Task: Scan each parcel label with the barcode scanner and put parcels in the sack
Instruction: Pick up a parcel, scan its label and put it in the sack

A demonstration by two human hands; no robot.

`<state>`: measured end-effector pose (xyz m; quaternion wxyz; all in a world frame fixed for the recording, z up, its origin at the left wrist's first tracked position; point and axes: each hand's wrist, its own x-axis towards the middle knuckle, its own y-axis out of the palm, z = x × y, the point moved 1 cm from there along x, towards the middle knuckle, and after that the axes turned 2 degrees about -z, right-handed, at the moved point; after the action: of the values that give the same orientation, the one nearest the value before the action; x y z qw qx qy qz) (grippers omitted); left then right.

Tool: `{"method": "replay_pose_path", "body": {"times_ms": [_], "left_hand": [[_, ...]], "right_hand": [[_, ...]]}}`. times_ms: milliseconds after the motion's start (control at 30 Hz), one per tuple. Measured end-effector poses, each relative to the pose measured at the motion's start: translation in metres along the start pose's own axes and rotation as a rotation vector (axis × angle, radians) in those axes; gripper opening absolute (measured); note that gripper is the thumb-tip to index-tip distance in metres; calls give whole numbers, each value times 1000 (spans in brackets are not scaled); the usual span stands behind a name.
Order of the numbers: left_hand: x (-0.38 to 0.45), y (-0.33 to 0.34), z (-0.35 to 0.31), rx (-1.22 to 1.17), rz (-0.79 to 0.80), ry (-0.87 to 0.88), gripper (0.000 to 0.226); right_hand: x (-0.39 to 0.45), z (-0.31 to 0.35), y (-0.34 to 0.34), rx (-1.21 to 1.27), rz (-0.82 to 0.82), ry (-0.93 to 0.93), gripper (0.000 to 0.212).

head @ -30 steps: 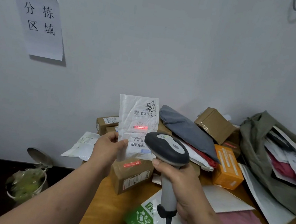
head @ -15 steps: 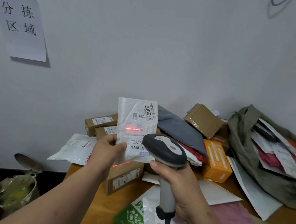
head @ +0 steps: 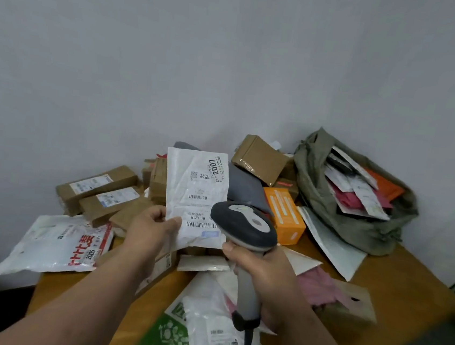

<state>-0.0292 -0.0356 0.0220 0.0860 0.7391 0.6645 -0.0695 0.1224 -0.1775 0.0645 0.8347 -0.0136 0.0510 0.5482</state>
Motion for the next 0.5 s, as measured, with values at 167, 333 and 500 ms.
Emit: {"method": "replay_pose_path", "body": {"times_ms": [167,333,500], "left_hand": [[5,58,13,16,101,-45,11],[4,145,21,30,201,-65,12],[3,249,30,-61,300,-179,13]], "right_hand": [[0,-8,-49,6,-126,46,15],[6,-9,-126,-4,-260,76,12],[30,-10,-226,30,-349,141,18]]}}
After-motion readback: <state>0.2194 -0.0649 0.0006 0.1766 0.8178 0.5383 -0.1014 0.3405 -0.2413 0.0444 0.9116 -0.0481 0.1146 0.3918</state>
